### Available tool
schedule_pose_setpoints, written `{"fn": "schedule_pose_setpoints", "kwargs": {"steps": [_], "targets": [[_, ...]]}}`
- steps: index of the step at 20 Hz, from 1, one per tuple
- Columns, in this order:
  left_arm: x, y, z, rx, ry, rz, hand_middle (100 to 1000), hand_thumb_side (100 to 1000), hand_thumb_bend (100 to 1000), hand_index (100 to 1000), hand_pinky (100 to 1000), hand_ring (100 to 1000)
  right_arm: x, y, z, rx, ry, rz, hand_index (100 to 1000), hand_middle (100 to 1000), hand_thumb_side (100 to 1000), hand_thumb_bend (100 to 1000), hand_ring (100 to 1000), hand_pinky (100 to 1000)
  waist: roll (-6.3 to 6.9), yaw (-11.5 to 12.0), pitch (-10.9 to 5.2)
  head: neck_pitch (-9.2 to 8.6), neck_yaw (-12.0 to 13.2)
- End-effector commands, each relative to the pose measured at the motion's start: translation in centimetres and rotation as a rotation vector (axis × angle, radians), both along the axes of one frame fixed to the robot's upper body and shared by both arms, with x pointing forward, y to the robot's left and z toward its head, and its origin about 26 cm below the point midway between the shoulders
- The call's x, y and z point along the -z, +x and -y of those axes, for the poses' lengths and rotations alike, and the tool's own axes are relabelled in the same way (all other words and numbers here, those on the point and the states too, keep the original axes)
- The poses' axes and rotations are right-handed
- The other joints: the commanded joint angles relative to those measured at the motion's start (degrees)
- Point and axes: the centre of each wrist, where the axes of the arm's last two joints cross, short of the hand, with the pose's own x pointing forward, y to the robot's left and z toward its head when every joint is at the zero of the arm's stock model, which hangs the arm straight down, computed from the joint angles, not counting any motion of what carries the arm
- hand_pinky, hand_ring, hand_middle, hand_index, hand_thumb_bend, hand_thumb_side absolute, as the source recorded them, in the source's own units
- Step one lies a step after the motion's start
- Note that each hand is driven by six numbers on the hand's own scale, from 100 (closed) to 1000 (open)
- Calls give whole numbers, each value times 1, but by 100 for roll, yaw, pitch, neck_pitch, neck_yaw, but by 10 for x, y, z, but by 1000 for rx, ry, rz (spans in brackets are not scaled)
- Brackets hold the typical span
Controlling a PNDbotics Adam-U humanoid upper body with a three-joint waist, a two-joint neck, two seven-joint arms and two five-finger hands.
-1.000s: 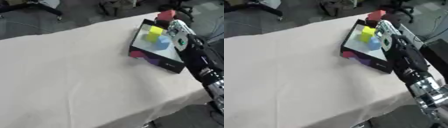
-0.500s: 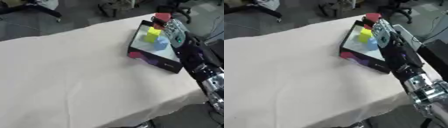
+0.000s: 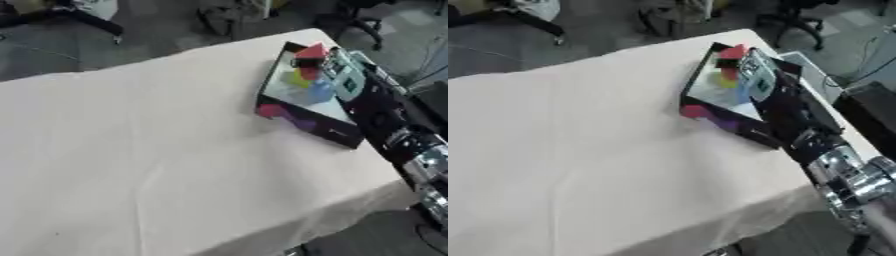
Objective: Pick up the objects with one hand, pass them to the other hand, and then place them into the box on the other side of the table.
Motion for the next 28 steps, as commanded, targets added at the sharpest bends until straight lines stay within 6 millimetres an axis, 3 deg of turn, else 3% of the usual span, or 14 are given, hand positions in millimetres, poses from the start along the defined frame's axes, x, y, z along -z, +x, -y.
{"fn": "schedule_pose_setpoints", "kwargs": {"steps": [1,10,13,14,15,16,18,20,23,28], "targets": [[-12,0,-2,3,26,23,623,877,117,754,796,663,-15,0,12,3,-53,-13,1000,1000,100,259,1000,1000,-11,1,-112,-12,-17],[-6,-1,0,6,30,2,624,885,121,755,805,664,-26,-4,24,-6,-149,-76,1000,1000,127,491,1000,1000,-31,16,-142,-12,-60],[-6,-2,1,6,33,-1,625,887,123,755,805,665,-38,-7,25,-10,-195,-56,1000,1000,363,637,1000,1000,-45,16,-148,-12,-69],[-5,-2,1,6,33,-3,625,888,124,755,806,665,-43,-9,25,-12,-211,-44,1000,1000,454,642,1000,1000,-51,16,-151,-12,-68],[-5,-2,1,6,34,-5,625,881,123,755,807,665,-49,-10,25,-14,-229,-30,1000,1000,616,572,1000,1000,-56,16,-153,-12,-66],[-5,-2,1,6,35,-7,625,890,126,756,808,665,-56,-11,24,-14,-248,-6,1000,1000,649,570,1000,1000,-61,14,-155,-12,-64],[-4,-2,1,5,36,-11,625,891,127,756,808,665,-69,-13,23,-10,-282,45,1000,988,773,485,996,1000,-69,9,-159,-12,-61],[-4,-3,1,4,36,-13,625,891,128,756,809,665,-82,-16,21,-5,-309,99,1000,980,907,326,973,902,-77,5,-165,-12,-59],[-3,-3,1,3,36,-17,625,893,129,756,809,666,-98,-19,17,1,-323,160,1000,973,977,239,963,830,-84,2,-170,-12,-58],[-2,-4,0,1,36,-20,626,894,130,756,809,666,-105,-23,19,13,-312,191,1000,968,1000,157,953,768,-88,14,-175,-12,-62]]}}
